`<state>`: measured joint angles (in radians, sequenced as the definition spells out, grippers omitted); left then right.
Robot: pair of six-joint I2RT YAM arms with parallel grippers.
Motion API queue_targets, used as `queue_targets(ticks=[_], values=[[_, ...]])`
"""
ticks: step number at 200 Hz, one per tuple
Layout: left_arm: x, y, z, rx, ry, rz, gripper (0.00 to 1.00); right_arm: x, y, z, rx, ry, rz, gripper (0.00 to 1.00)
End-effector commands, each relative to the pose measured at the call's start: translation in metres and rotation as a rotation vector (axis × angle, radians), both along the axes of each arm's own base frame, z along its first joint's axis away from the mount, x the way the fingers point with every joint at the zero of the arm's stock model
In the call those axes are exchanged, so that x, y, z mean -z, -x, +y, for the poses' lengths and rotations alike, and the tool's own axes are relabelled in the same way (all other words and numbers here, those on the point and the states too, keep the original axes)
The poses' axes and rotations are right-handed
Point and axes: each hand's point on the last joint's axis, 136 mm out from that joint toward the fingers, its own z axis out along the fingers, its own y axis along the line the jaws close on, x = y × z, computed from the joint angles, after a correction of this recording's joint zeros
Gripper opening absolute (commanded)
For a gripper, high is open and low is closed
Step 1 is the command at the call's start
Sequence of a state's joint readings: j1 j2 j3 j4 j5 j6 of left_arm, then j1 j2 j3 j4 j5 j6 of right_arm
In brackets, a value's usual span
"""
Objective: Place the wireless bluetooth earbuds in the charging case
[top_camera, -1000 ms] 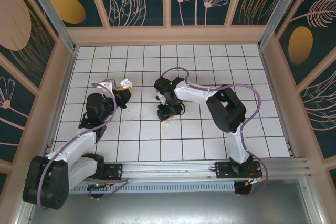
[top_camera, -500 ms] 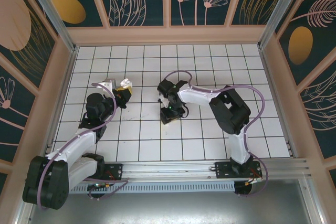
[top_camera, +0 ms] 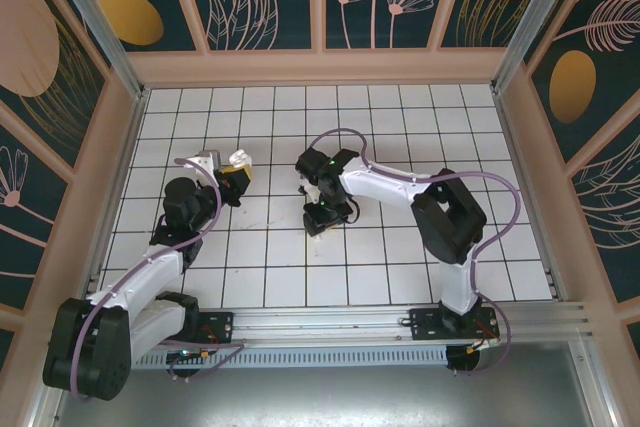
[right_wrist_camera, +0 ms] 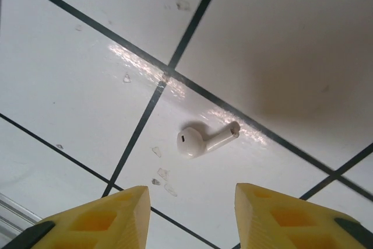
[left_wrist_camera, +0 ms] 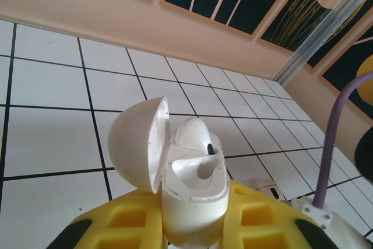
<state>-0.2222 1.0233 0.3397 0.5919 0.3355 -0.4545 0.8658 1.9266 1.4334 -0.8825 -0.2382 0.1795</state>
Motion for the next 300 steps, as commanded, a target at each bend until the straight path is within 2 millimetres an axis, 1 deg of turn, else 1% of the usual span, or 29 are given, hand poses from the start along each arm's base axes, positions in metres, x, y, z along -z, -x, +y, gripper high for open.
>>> queue_targets(ticks=[1,14,26,39,48,57,66,83,100,124,150,183,210,233,268,300], values=[[-0.009,0.001,0.001,0.0,0.013,-0.022,0.17,-0.022,-0.012,0.005,-0.168,-0.039,-0.162,0.45],[-0.011,0.001,0.0,0.006,0.01,-0.026,0.17,-0.03,-0.02,0.005,-0.288,-0.079,-0.277,0.5],[-0.012,0.0,0.0,0.01,0.008,-0.028,0.17,-0.047,-0.025,0.009,-0.42,-0.142,-0.379,0.55],[-0.012,0.001,-0.001,0.016,0.004,-0.028,0.17,-0.062,-0.027,0.012,-0.57,-0.199,-0.46,0.56],[-0.012,0.0,-0.001,0.013,0.004,-0.028,0.17,-0.07,-0.022,0.013,-0.695,-0.252,-0.493,0.56],[-0.011,0.001,-0.001,0.012,0.006,-0.028,0.17,-0.074,-0.012,0.013,-0.843,-0.304,-0.516,0.55],[-0.011,0.001,0.0,0.01,0.008,-0.028,0.17,-0.074,-0.005,0.011,-0.988,-0.33,-0.561,0.53],[-0.009,0.001,0.0,0.008,0.006,-0.024,0.17,-0.06,0.007,0.002,-1.239,-0.319,-0.597,0.52],[-0.008,0.002,0.0,0.01,0.004,-0.021,0.17,-0.042,0.006,-0.004,-1.377,-0.261,-0.588,0.51],[-0.003,0.002,-0.001,0.012,0.005,-0.01,0.17,-0.026,0.001,0.002,-1.474,-0.205,-0.569,0.47],[0.0,0.001,-0.002,0.016,0.013,-0.004,0.17,-0.012,-0.004,0.01,-1.557,-0.182,-0.586,0.46],[0.002,0.001,-0.001,0.014,0.011,0.001,0.17,0.004,-0.004,0.013,-1.649,-0.16,-0.576,0.43],[0.004,0.001,-0.002,0.018,0.01,0.006,0.17,0.01,-0.005,0.016,-1.684,-0.163,-0.581,0.42],[0.004,0.001,-0.002,0.016,0.01,0.007,0.17,0.014,-0.002,0.016,-1.702,-0.174,-0.566,0.41],[0.006,0.0,-0.002,0.018,0.01,0.012,0.17,0.022,0.002,0.014,-1.707,-0.177,-0.545,0.4],[0.005,0.0,-0.002,0.019,0.01,0.012,0.17,0.027,0.002,0.015,-1.7,-0.18,-0.539,0.38]])
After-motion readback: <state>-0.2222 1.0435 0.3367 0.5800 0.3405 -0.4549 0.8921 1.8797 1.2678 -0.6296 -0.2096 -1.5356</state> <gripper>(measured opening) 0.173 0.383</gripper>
